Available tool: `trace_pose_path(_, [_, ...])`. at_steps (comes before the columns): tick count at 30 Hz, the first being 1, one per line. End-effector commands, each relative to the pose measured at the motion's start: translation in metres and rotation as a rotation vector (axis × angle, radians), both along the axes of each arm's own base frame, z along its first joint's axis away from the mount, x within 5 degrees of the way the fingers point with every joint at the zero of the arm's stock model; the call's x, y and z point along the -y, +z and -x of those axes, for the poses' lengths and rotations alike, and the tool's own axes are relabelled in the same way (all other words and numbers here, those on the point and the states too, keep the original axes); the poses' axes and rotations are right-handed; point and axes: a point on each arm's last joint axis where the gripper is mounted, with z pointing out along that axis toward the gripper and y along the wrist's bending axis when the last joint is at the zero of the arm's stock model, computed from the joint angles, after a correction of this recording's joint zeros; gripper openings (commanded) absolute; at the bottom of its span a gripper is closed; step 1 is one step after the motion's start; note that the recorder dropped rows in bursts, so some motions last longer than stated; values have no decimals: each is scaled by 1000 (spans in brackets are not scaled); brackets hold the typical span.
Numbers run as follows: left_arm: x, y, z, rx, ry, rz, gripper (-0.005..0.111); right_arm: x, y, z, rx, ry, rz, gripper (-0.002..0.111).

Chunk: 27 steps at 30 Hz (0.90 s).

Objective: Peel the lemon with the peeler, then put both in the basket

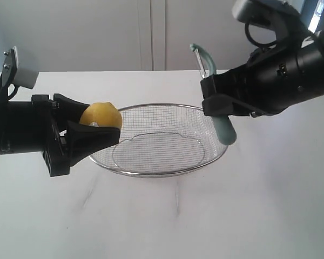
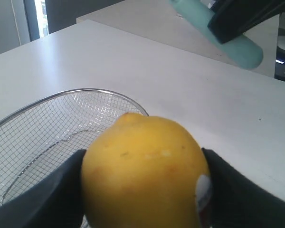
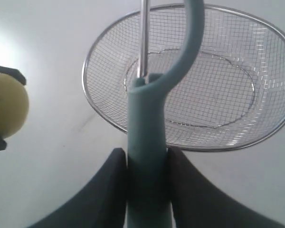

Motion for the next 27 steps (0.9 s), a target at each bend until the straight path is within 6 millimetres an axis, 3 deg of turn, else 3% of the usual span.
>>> trace_pose_path(1, [1, 5, 1, 147, -42, -24, 1, -5, -25, -15, -97, -8, 42, 0])
trace_pose_path(5, [1, 5, 1, 147, -42, -24, 1, -20, -54, -28, -249, 29, -17, 0])
trace_pose_path(12, [1, 5, 1, 147, -42, -24, 1, -40, -76, -32, -367, 129, -113, 0])
trace_pose_path(17, [1, 5, 1, 147, -42, -24, 1, -62, -80, -19, -382, 208, -93, 0])
trace_pose_path(27, [2, 5, 1, 147, -45, -21, 1, -81, -78, -3, -408, 281, -113, 0])
